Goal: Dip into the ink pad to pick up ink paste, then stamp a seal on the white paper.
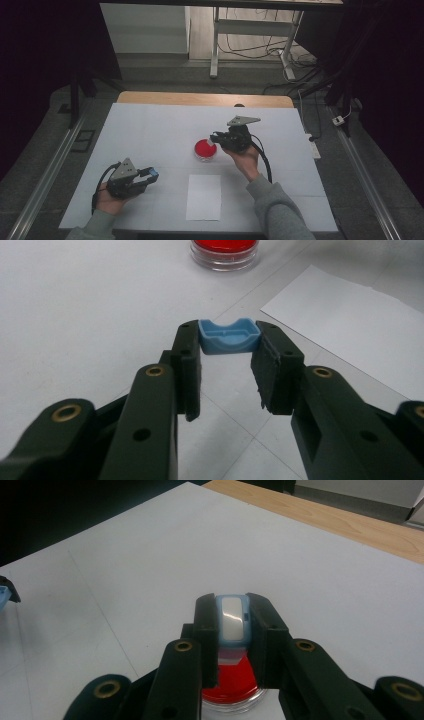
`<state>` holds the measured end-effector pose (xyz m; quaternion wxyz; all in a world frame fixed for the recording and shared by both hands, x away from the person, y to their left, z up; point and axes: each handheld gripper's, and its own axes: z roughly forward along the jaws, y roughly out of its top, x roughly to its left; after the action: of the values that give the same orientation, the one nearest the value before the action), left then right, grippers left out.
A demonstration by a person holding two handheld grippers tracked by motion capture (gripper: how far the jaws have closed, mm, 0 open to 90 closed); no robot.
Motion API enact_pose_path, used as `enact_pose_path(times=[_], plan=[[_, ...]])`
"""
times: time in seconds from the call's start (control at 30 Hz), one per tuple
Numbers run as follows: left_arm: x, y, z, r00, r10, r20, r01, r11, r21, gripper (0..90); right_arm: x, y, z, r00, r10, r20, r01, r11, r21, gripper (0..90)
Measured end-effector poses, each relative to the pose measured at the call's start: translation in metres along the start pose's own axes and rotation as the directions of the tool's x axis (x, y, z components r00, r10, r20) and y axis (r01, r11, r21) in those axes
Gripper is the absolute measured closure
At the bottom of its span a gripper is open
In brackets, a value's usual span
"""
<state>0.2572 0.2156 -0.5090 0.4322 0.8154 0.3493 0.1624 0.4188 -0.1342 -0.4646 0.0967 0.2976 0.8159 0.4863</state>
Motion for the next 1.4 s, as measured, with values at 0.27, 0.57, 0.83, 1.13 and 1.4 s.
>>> enact_pose_path(times=[0.27, 0.57, 0.83, 1.13, 1.4], plan=[[0.0, 0.0, 0.0, 1.0, 0.002, 0.0, -0.002, 1.0, 0.0, 64.7, 0.002, 0.0, -0.012, 1.0, -0.007, 0.005, 0.007, 1.0, -0.018, 75.6], [0.0, 0.0, 0.0, 1.0, 0.002, -0.002, -0.002, 1.0, 0.0, 64.7, 0.003, 0.0, -0.018, 0.9999, -0.011, 0.001, 0.011, 0.999, -0.03, 75.5], [0.001, 0.0, 0.0, 1.0, 0.002, -0.002, -0.002, 1.0, 0.0, 64.7, 0.004, -0.001, -0.023, 0.9999, -0.016, 0.004, 0.016, 0.999, -0.032, 75.5], [0.001, 0.0, 0.0, 1.0, 0.001, -0.003, -0.001, 1.0, -0.002, 64.7, 0.006, -0.001, -0.027, 0.9998, -0.018, -0.004, 0.018, 0.999, -0.041, 75.5], [0.001, 0.0, 0.001, 1.0, 0.001, -0.002, -0.001, 1.0, -0.003, 64.7, 0.006, -0.001, -0.029, 0.9997, -0.022, -0.004, 0.022, 0.999, -0.038, 75.5]])
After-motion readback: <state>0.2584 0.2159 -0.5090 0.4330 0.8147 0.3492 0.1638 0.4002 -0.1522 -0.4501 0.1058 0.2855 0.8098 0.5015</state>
